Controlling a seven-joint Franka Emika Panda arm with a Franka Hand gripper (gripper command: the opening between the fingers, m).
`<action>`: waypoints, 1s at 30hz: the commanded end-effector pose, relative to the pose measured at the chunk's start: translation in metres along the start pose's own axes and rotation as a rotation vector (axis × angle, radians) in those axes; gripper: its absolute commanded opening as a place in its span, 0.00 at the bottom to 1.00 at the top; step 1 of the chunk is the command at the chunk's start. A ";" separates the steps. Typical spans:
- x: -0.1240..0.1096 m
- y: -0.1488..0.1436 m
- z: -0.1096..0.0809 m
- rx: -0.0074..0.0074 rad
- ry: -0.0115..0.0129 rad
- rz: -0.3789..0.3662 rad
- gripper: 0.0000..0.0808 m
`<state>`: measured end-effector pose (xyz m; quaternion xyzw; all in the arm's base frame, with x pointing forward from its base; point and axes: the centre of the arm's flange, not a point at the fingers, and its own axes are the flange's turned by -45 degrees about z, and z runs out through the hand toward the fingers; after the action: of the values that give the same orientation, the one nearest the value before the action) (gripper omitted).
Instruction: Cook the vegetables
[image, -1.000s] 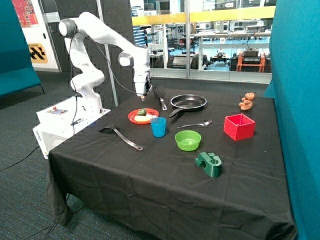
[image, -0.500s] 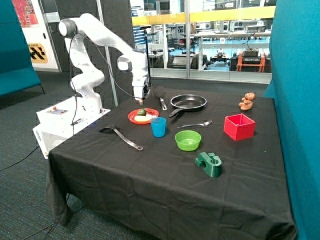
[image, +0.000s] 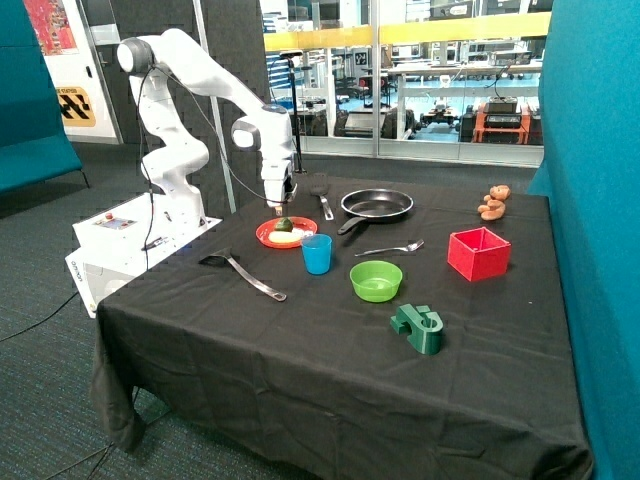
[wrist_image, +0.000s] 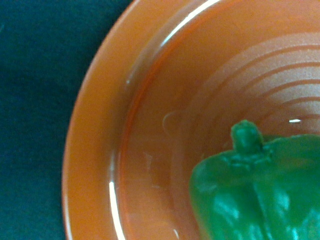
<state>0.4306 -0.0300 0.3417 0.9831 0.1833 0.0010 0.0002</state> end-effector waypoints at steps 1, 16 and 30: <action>0.000 0.006 0.013 0.0008 -0.0018 0.008 0.84; -0.003 0.002 0.033 0.0008 -0.0018 0.000 0.78; 0.005 0.001 0.041 0.0008 -0.0018 -0.017 0.75</action>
<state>0.4310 -0.0321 0.3064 0.9824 0.1867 0.0004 0.0013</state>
